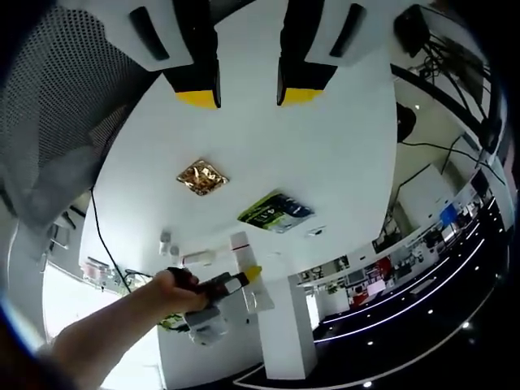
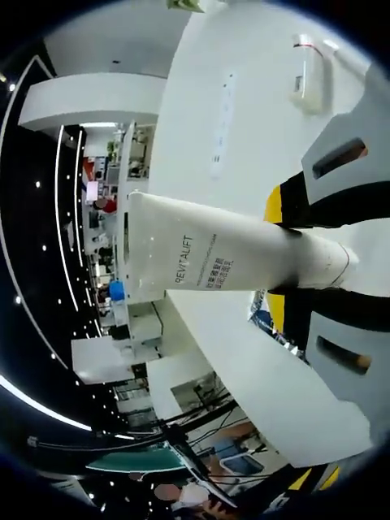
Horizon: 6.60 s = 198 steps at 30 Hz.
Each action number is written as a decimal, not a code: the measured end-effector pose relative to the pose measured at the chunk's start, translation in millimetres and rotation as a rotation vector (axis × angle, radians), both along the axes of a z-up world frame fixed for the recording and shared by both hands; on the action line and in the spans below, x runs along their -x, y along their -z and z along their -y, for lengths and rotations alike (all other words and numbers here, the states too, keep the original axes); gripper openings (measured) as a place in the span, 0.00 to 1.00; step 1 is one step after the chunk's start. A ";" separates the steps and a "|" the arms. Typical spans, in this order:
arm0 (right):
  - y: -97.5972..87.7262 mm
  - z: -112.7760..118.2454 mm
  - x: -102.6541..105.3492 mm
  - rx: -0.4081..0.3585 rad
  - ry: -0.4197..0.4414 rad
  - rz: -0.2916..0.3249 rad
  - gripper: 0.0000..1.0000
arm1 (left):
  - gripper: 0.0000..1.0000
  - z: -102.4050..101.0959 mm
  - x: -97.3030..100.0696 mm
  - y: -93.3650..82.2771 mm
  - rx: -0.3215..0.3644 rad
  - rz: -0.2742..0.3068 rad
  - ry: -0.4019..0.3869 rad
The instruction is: Arrange the skincare products in the storage area until every visible bottle or jar stands upright without overlapping.
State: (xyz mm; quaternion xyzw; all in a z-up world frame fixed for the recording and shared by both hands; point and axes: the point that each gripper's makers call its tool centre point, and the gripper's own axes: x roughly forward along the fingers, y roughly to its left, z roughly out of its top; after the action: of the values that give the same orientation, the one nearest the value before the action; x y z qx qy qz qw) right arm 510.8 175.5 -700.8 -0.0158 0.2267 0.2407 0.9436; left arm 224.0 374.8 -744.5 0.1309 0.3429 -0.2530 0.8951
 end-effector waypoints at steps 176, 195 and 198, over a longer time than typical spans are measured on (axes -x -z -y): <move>-63.7 -110.0 226.7 -0.113 -0.407 -0.003 0.13 | 0.39 21.5 -33.6 -120.2 1.140 -0.037 -0.306; -76.4 -142.0 255.5 -0.144 -0.503 0.033 0.13 | 0.66 33.0 -31.7 -133.0 1.188 -0.018 -0.244; -75.9 -143.0 259.1 -0.137 -0.517 0.033 0.13 | 0.61 33.5 -32.3 -131.0 1.202 -0.045 -0.251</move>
State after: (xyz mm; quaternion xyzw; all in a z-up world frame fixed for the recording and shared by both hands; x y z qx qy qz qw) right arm 251.7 318.6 -625.0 -0.0134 0.1830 0.4881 0.8533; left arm 256.3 341.3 -613.6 -0.4435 0.1717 -0.2973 0.8279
